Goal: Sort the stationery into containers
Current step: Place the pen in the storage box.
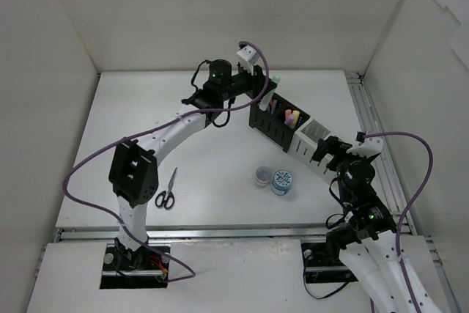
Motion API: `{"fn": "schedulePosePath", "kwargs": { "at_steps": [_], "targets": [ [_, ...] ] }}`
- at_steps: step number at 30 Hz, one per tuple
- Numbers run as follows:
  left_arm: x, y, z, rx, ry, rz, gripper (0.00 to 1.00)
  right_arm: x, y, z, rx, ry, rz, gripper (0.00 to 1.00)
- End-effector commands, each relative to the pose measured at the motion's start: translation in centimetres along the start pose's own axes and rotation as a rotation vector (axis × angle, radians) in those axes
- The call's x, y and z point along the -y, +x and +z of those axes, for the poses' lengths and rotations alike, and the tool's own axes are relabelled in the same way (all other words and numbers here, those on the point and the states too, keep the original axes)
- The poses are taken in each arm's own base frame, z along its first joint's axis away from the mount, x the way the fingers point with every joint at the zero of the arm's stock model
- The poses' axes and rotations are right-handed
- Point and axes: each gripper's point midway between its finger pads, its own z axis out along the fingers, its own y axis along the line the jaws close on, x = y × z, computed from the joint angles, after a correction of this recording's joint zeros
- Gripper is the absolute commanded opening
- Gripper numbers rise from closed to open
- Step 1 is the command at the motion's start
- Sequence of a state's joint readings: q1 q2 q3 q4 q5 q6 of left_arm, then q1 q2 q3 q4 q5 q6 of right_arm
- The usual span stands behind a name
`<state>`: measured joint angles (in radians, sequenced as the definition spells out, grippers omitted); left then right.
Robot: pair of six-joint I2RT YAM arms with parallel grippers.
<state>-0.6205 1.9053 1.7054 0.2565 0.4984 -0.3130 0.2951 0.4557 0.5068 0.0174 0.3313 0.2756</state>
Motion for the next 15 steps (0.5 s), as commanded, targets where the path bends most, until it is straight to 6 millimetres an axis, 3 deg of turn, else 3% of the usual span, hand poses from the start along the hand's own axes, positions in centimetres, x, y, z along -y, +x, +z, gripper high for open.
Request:
{"fn": "schedulePosePath", "kwargs": {
  "at_steps": [1,4,7,8,9,15],
  "targets": [
    [5.1,-4.9,0.9,0.120,0.250,0.140,0.00,-0.6,-2.1,0.1,0.072,-0.021,0.017,0.98],
    [5.6,-3.4,2.8,0.123,0.270,0.142,0.00,-0.6,-2.1,0.1,0.072,-0.021,0.017,0.98],
    [6.7,-3.6,3.9,0.154,0.281,0.183,0.00,-0.7,-2.0,0.1,0.069,-0.026,0.015,0.98],
    [6.7,-2.6,4.7,0.144,0.285,0.181,0.00,-0.7,-2.1,0.1,0.071,-0.029,0.014,0.98],
    [6.9,-3.5,4.8,0.159,0.291,0.194,0.00,-0.8,-2.0,0.1,0.069,-0.031,0.017,0.98],
    [6.2,-2.2,6.6,0.163,0.300,0.174,0.00,-0.8,-1.8,0.2,0.063,-0.031,0.014,0.98]
  ]
}}
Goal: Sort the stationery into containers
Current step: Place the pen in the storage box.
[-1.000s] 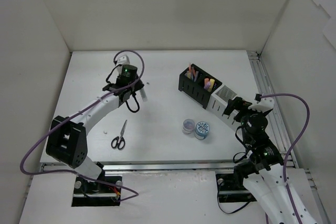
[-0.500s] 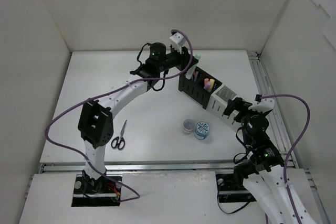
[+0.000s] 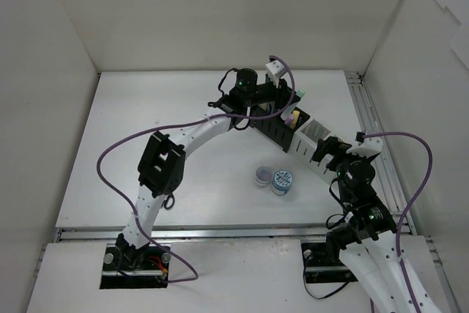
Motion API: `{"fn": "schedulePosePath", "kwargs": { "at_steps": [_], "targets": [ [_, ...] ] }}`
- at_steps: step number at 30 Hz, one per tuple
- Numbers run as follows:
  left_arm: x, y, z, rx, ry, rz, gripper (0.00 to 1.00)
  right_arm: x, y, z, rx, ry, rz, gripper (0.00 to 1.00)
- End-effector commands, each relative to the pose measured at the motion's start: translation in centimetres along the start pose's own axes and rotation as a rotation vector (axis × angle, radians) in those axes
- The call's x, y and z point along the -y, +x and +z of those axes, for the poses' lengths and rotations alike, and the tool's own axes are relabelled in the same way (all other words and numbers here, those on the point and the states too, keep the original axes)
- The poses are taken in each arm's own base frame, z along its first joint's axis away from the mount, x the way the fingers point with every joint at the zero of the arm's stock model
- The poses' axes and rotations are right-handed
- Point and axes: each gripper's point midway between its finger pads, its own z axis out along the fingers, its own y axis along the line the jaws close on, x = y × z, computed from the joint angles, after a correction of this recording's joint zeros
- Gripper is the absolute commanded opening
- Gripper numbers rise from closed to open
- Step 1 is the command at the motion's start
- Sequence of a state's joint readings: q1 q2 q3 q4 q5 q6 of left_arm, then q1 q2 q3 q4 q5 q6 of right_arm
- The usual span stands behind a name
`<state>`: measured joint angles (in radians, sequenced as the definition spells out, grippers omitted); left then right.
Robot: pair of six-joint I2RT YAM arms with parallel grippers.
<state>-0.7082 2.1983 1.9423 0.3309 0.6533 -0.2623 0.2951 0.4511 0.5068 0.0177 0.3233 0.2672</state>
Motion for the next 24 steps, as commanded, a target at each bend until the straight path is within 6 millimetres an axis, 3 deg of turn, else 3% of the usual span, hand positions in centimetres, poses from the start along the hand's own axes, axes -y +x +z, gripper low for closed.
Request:
{"fn": "schedulePosePath", "kwargs": {
  "at_steps": [1,12,20,22,23,24],
  "targets": [
    [1.7,-7.8,-0.5,0.191,0.049,0.138,0.00,-0.7,-1.7,0.3,0.061,-0.027,0.021,0.98],
    [-1.3,-3.7,1.3,0.180,-0.007,0.150,0.00,-0.9,-1.5,0.4,0.054,-0.031,0.018,0.98],
    [-1.9,-2.2,1.5,0.172,-0.018,0.149,0.00,-0.9,-1.4,0.6,0.048,-0.032,0.013,0.98],
    [-1.6,-1.6,1.2,0.161,-0.004,0.144,0.11,-1.1,-1.4,0.6,0.046,-0.041,0.009,0.98],
    [-1.2,-2.2,0.9,0.170,0.002,0.150,0.33,-1.1,-1.4,0.6,0.046,-0.041,0.009,0.98],
    [-0.9,-2.7,0.7,0.186,0.006,0.160,0.40,-1.3,-1.4,0.7,0.041,-0.051,0.008,0.98]
  ]
}}
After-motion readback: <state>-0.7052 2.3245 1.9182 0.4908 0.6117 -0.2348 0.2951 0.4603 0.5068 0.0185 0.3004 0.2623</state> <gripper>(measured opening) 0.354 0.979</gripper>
